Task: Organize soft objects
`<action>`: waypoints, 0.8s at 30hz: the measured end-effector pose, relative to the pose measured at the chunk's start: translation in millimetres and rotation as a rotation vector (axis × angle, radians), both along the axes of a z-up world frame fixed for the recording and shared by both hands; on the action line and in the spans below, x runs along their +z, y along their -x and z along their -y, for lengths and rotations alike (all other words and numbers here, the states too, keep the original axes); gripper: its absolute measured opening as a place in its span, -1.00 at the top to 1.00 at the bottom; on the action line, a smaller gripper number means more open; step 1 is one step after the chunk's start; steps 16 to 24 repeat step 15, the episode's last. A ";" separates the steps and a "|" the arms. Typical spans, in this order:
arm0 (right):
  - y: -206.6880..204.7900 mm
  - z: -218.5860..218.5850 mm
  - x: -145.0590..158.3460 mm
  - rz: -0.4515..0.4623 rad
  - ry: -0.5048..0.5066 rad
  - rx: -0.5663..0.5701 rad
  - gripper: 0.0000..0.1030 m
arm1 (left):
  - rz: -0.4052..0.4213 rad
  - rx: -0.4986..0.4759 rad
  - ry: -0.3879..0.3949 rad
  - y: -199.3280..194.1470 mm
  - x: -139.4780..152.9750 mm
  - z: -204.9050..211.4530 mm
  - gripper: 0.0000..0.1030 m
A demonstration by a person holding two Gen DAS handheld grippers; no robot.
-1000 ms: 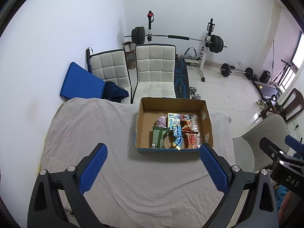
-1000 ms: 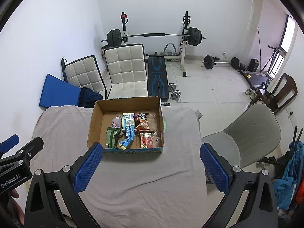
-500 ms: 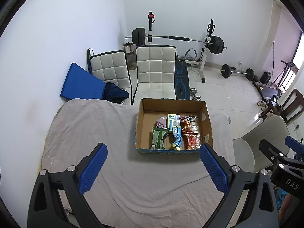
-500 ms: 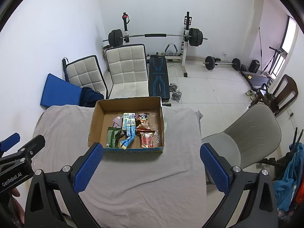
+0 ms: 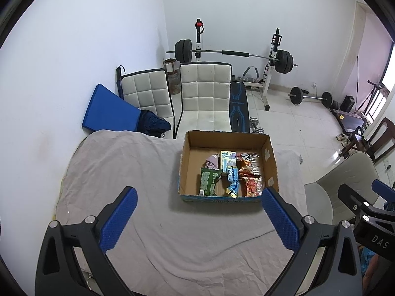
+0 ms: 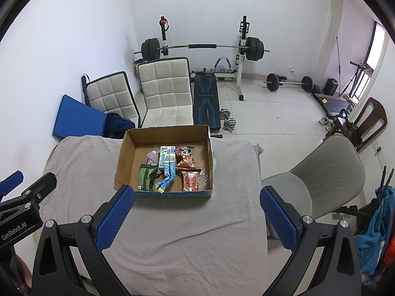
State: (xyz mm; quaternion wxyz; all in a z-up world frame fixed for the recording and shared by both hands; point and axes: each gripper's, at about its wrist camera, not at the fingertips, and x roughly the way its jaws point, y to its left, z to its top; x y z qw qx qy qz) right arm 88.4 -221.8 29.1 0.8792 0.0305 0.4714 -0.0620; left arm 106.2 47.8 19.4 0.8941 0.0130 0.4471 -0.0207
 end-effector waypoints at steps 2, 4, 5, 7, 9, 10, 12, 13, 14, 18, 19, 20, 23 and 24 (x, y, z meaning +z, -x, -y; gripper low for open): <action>-0.1 0.2 0.1 -0.001 -0.002 -0.001 -1.00 | -0.002 -0.001 0.001 0.2 0.3 -0.2 -1.00; -0.2 0.2 0.1 -0.001 0.000 -0.002 -1.00 | -0.003 0.001 0.000 1.6 0.6 -0.1 -1.00; -0.1 0.2 0.0 -0.001 -0.002 -0.002 -1.00 | -0.003 0.001 -0.001 1.9 0.4 -0.2 -1.00; 0.0 0.0 0.2 0.000 0.000 -0.002 -1.00 | -0.003 0.002 0.000 3.3 0.8 -0.2 -1.00; 0.2 0.3 0.1 0.000 -0.003 -0.002 -1.00 | -0.002 0.002 -0.001 2.9 0.1 -0.2 -1.00; 0.2 0.0 0.9 0.001 -0.002 -0.001 -1.00 | -0.002 0.000 -0.002 3.2 0.8 0.2 -1.00; 0.3 -0.9 1.3 0.002 -0.001 0.000 -1.00 | -0.004 0.001 -0.001 3.0 -0.4 -0.8 -1.00; 0.4 -1.0 1.2 0.002 -0.002 0.000 -1.00 | -0.004 0.000 -0.001 3.1 -0.3 -0.6 -1.00; 0.4 -1.5 1.5 0.001 -0.002 -0.001 -1.00 | -0.005 0.000 -0.001 3.2 -0.3 -0.4 -1.00; 0.3 -1.8 1.1 0.001 -0.002 -0.001 -1.00 | -0.006 0.000 -0.001 3.5 -0.7 -1.0 -1.00; 0.3 -1.8 1.1 0.001 -0.002 -0.001 -1.00 | -0.006 0.000 -0.001 3.5 -0.7 -1.0 -1.00; 0.3 -1.8 1.1 0.001 -0.002 -0.001 -1.00 | -0.006 0.000 -0.001 3.5 -0.7 -1.0 -1.00; 0.3 -1.8 1.1 0.001 -0.002 -0.001 -1.00 | -0.006 0.000 -0.001 3.5 -0.7 -1.0 -1.00; 0.3 -1.8 1.1 0.001 -0.002 -0.001 -1.00 | -0.006 0.000 -0.001 3.5 -0.7 -1.0 -1.00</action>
